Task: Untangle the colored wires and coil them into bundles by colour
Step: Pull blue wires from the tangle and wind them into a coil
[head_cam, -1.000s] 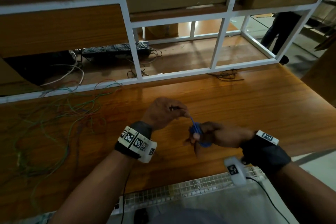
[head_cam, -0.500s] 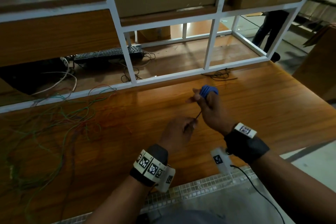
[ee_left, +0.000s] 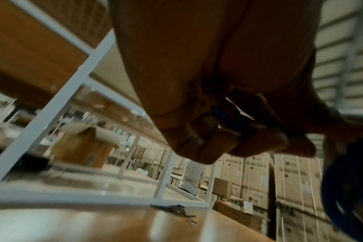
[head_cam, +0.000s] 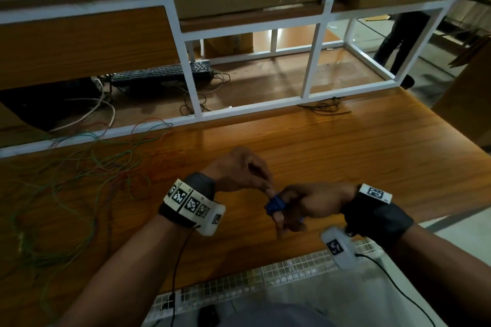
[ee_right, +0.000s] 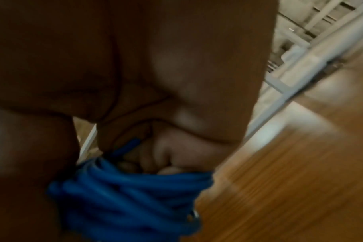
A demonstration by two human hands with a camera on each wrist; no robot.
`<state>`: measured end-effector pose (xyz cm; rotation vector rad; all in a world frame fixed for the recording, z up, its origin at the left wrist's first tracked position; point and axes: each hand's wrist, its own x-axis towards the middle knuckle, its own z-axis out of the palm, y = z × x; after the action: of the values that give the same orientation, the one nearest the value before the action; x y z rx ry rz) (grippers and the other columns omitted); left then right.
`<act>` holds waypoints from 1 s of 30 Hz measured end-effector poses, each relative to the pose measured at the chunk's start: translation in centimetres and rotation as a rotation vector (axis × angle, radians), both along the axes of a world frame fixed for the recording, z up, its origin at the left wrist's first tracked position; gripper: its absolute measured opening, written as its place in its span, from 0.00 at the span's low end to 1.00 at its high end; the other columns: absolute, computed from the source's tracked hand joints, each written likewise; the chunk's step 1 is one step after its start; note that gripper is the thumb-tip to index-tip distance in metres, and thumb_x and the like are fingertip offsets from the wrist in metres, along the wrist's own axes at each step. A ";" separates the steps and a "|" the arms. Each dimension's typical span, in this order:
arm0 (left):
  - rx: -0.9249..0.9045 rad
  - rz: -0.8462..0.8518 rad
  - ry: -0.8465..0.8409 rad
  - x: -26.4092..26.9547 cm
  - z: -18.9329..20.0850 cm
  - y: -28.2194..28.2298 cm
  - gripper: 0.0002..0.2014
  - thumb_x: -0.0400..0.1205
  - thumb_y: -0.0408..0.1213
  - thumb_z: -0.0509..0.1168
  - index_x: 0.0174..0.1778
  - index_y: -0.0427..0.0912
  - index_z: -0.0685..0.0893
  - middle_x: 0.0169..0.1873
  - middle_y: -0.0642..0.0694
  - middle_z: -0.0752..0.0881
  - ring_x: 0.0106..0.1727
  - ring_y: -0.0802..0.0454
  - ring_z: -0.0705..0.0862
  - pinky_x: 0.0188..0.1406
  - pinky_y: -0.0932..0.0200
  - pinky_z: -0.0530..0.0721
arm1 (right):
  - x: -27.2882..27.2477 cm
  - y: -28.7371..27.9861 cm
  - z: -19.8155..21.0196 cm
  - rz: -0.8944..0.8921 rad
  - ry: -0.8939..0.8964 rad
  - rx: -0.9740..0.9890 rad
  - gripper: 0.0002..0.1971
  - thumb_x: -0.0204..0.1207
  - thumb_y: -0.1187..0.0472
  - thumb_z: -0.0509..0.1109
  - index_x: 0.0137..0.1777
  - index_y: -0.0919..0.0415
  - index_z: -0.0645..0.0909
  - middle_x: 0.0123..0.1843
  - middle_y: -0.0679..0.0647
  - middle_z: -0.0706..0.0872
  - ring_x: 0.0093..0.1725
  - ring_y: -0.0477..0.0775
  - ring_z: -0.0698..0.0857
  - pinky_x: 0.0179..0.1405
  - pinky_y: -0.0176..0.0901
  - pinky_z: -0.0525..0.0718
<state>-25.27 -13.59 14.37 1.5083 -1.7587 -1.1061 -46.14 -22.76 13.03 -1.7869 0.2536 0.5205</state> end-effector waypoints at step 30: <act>-0.367 0.571 -0.074 -6.2 -4.5 -0.8 0.22 0.88 0.61 0.49 0.43 0.51 0.81 0.33 0.47 0.81 0.34 0.50 0.77 0.31 0.51 0.73 | -0.9 -1.1 -0.2 -0.990 -0.431 0.037 0.30 0.86 0.42 0.67 0.37 0.72 0.83 0.33 0.65 0.84 0.37 0.67 0.82 0.44 0.63 0.81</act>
<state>-31.48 -14.38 9.83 1.6710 -1.3435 -0.4215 -46.99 -23.89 12.82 -1.4615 0.7515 -0.5503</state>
